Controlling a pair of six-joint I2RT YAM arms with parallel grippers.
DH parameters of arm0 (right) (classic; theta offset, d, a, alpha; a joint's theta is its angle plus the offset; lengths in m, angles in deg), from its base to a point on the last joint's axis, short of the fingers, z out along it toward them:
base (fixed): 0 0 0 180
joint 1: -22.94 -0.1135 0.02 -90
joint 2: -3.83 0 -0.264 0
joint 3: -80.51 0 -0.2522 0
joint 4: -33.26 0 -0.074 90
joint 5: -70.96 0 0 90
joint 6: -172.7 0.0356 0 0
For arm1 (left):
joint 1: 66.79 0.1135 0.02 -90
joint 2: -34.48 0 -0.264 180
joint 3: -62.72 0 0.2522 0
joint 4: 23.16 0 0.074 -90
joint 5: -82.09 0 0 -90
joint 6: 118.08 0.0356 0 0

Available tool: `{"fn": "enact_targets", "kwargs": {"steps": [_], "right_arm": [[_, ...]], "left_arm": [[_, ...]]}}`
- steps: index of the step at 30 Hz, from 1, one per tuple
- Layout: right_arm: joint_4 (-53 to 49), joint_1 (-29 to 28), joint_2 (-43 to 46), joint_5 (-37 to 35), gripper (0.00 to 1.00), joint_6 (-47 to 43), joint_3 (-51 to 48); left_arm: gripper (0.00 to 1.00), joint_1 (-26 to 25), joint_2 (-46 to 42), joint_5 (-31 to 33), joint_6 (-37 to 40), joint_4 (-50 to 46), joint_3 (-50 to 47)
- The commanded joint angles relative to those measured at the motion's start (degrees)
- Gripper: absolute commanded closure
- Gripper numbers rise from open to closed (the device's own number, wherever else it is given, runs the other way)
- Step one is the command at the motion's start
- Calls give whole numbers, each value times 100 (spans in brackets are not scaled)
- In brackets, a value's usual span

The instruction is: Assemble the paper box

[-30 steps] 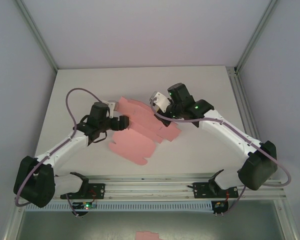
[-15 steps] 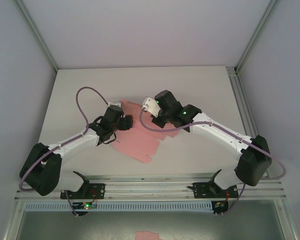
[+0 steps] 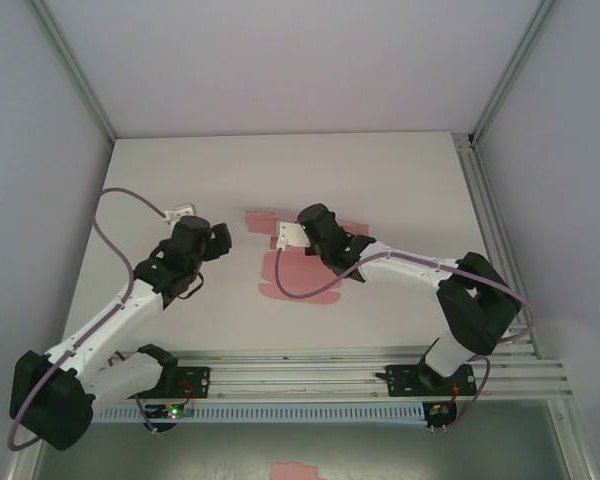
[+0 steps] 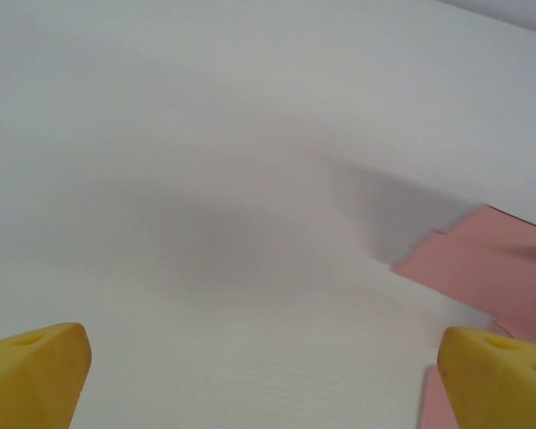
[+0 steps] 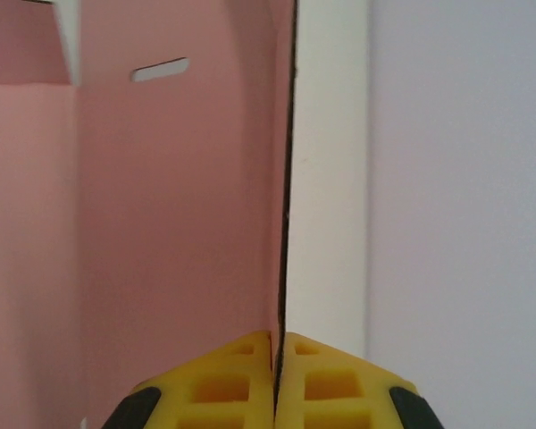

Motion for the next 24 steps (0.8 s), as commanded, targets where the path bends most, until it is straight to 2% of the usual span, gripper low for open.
{"fn": "enact_targets", "kwargs": {"steps": [1, 7, 10, 12, 15, 20, 24], "right_arm": [[1930, -134, -349, -573, 100, -1154, -649], [3476, -115, -939, -638, 100, -1888, -1459], [3985, -87, -1059, -657, 100, -1960, -1533], [3839, -50, -982, -511, 100, -1817, -1496], [3104, -23, -716, -209, 100, -1524, -1356], [2853, 17, -531, -182, 100, -1487, -1320], [2689, 8, -456, -68, 100, -1318, -1300]], "left_arm": [[0, 568, 131, -190, -424, -294, -85], [0, 1003, 679, -783, -278, 198, 88], [0, 1012, 1097, -1605, 83, 652, 348], [0, 1016, 1439, -2241, 336, 1072, 466], [0, 1008, 2029, -2977, 284, 1558, 721], [0, 1002, 2517, -3929, 204, 2266, 799], [0, 875, 2935, -4040, 271, 2156, 996]]}}
